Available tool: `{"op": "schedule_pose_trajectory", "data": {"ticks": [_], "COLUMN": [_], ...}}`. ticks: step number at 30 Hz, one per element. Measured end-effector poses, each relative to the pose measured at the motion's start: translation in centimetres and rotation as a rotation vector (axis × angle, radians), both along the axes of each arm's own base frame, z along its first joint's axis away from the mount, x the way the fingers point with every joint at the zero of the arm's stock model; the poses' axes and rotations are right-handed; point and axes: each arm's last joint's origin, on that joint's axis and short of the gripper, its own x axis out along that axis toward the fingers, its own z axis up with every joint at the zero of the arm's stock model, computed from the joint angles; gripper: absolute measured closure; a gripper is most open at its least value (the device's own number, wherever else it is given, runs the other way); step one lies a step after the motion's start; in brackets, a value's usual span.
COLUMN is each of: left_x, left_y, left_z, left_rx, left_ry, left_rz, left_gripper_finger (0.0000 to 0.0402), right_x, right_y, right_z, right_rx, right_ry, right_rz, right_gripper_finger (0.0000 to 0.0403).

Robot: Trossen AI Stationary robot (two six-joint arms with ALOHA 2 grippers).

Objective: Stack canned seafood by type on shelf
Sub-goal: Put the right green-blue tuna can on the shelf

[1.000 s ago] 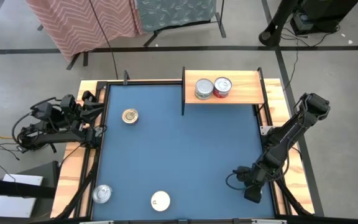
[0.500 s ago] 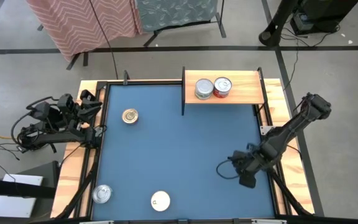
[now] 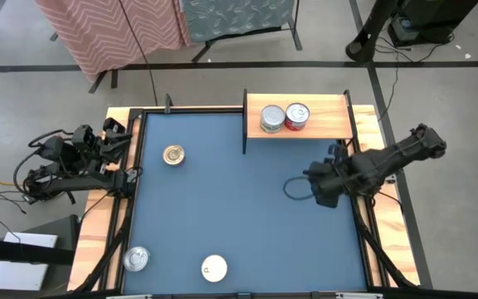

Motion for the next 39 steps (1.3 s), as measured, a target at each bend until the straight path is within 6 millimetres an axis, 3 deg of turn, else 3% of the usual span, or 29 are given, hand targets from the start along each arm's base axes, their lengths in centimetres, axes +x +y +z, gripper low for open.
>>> {"op": "schedule_pose_trajectory", "data": {"ticks": [9,22,39], "left_x": [-0.2,-0.2,-0.2], "left_y": [0.0,-0.1,-0.1], "left_z": [0.4,0.3,0.4], "left_rx": [0.005,0.032,0.041], "left_ry": [-0.043,-0.037,-0.037], "left_rz": [-0.009,-0.025,-0.019], "left_gripper_finger": [0.0307,0.0307,0.0307], "right_x": [0.4,-2.6,-2.0], "right_y": [-4.3,-8.9,-11.9], "right_z": [0.1,2.1,-3.0], "right_rx": [-0.166,-0.319,-0.289], "right_ry": [0.053,0.007,0.084], "right_rz": [0.004,-0.140,-0.135], "right_gripper_finger": [0.0258,0.0258,0.0258]}}
